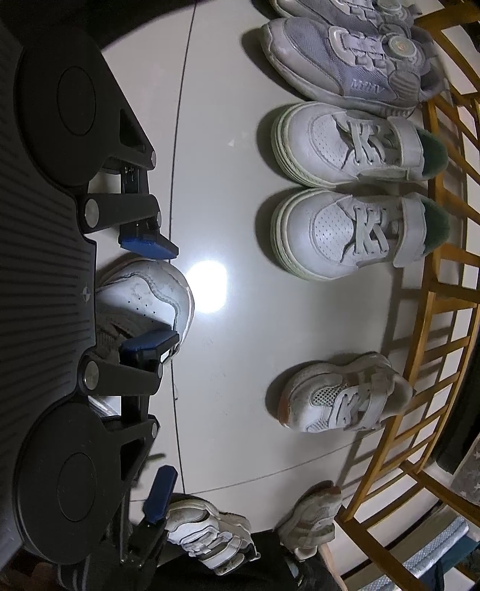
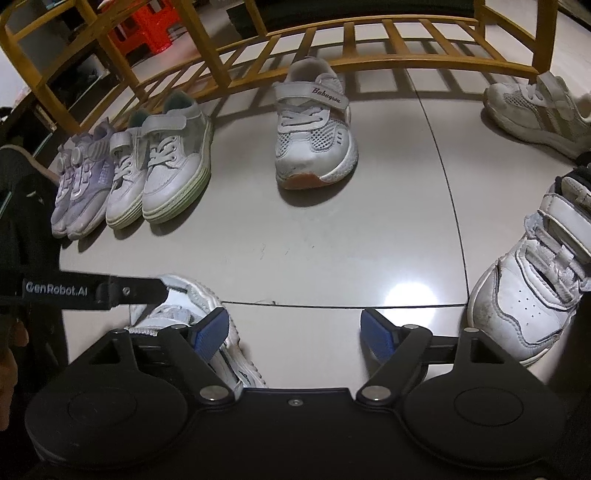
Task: Organize scattered shoes
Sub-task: 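Hold the sneaker with the left gripper while the right gripper approaches its heel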
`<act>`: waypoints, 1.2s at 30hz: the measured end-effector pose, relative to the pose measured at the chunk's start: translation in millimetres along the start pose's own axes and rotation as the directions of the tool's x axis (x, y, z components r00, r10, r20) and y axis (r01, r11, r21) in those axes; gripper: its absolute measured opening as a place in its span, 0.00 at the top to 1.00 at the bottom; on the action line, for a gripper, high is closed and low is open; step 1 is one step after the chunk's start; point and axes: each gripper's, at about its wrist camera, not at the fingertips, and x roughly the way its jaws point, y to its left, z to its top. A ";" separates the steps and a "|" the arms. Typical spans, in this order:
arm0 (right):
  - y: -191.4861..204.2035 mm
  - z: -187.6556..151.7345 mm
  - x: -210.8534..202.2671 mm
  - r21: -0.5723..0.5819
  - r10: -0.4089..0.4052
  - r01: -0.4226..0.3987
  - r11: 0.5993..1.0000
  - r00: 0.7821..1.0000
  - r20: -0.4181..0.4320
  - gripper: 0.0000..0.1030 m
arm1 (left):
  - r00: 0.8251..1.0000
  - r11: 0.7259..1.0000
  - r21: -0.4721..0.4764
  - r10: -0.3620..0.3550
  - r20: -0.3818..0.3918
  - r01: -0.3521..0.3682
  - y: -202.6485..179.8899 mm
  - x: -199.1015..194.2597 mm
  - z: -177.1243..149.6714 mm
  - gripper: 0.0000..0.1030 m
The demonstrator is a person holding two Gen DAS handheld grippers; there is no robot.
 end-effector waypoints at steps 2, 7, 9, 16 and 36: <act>-0.9 0.6 0.0 0.000 0.002 -0.002 1.000 1.000 0.000 0.21 | 1.000 1.000 -0.005 0.001 -0.001 -0.001 1.7 -0.7 -0.7 0.59; -1.3 1.5 0.0 0.000 0.008 -0.008 1.000 1.000 0.002 0.21 | 1.000 1.000 0.007 0.012 0.005 -0.012 0.7 -1.8 -2.3 0.59; -2.2 2.0 -0.1 0.004 0.009 -0.009 1.000 1.000 0.004 0.21 | 1.000 1.000 0.001 0.010 0.005 -0.010 1.7 -1.6 -2.4 0.60; -4.0 3.5 -1.5 0.010 0.017 -0.017 1.000 1.000 0.011 0.20 | 1.000 1.000 -0.006 0.017 0.012 -0.017 2.1 -3.1 -6.0 0.61; -13.2 8.4 -6.4 0.043 0.008 -0.009 0.999 0.999 0.042 0.20 | 0.999 0.999 -0.018 0.045 0.021 -0.045 5.1 -7.4 -12.3 0.65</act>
